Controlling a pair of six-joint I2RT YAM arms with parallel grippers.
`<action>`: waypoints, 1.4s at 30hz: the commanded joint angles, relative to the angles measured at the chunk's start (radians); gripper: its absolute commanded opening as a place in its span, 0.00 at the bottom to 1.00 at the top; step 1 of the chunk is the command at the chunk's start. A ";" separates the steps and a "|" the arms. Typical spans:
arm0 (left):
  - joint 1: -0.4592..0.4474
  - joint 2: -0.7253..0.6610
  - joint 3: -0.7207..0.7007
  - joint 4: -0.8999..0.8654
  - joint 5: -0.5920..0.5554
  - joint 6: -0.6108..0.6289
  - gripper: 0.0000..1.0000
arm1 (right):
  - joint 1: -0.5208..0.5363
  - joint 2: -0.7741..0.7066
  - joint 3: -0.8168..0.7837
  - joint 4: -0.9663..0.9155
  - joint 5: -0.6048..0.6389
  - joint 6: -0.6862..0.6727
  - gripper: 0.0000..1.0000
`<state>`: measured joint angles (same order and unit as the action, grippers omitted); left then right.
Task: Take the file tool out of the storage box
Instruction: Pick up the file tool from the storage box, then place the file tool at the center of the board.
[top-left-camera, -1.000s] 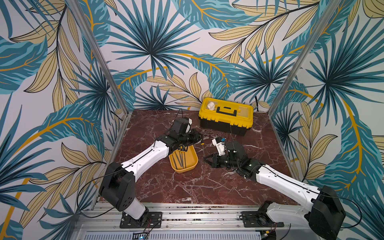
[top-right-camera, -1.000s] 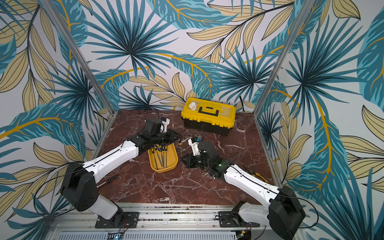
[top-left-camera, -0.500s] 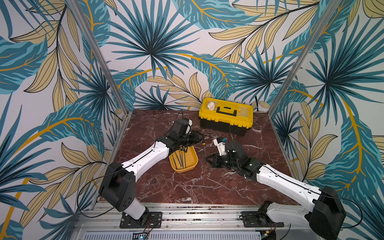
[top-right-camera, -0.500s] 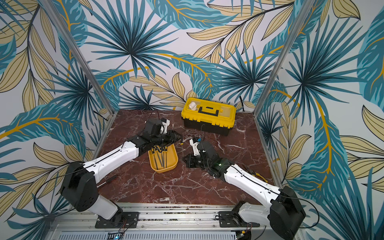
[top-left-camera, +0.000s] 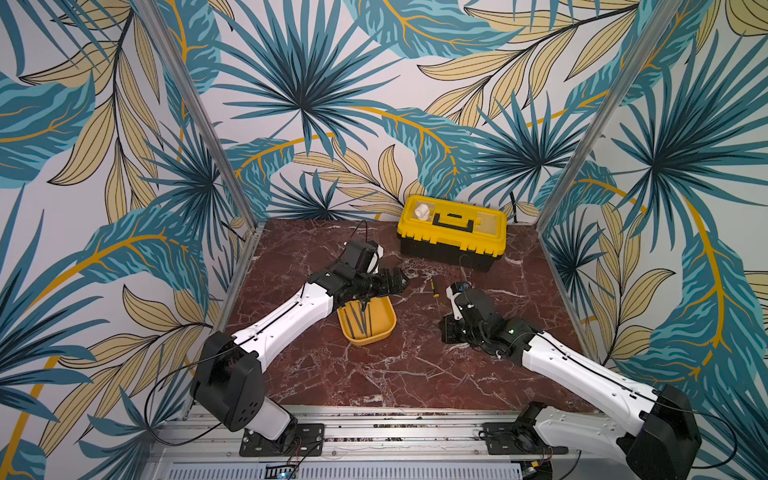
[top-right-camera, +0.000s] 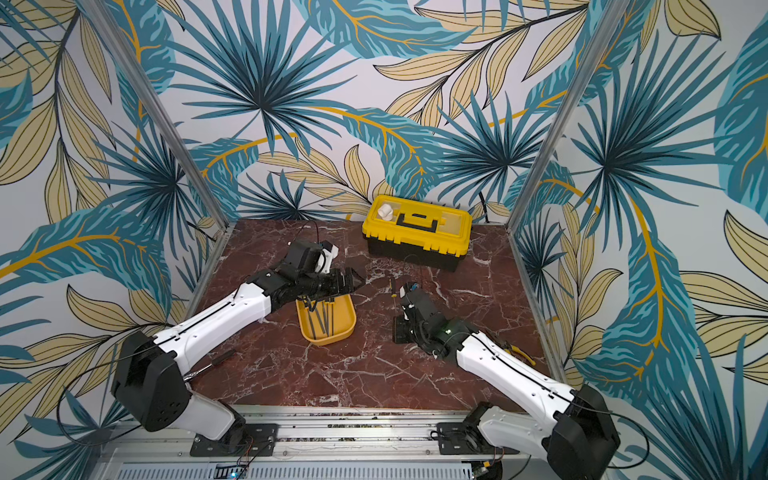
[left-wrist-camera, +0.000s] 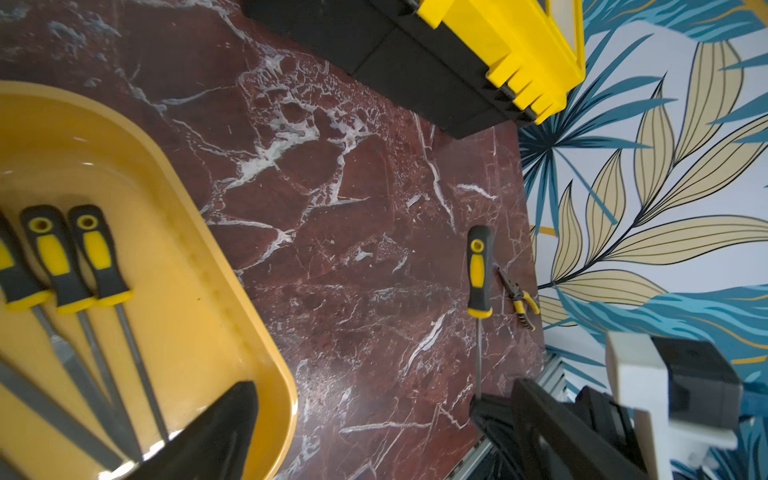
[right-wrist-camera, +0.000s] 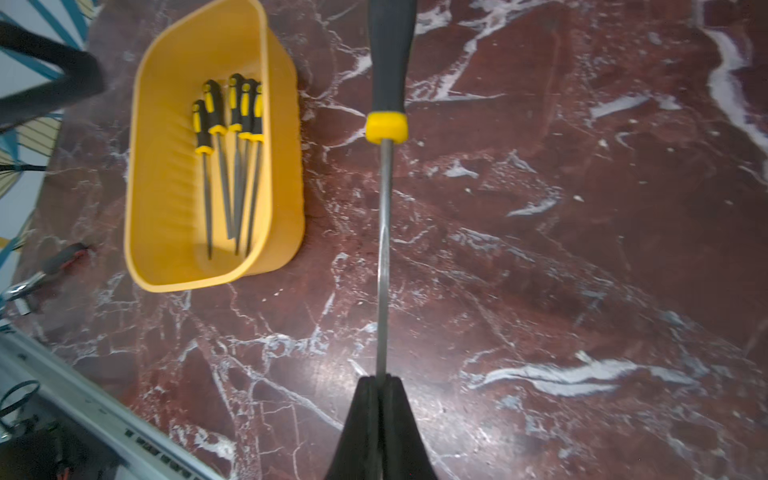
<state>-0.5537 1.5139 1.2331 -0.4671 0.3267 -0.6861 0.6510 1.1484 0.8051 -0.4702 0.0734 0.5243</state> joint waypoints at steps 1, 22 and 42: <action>0.006 -0.046 0.048 -0.088 -0.031 0.095 1.00 | -0.037 0.029 -0.018 -0.083 0.066 -0.049 0.00; 0.020 -0.109 -0.104 -0.004 -0.031 0.047 1.00 | -0.296 0.294 0.096 -0.156 0.022 -0.205 0.00; 0.021 -0.161 -0.093 -0.050 -0.045 0.008 1.00 | -0.347 0.487 0.183 -0.160 -0.030 -0.244 0.00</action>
<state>-0.5365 1.3792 1.1454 -0.5117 0.2916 -0.6735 0.3077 1.6123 0.9730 -0.6094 0.0517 0.2935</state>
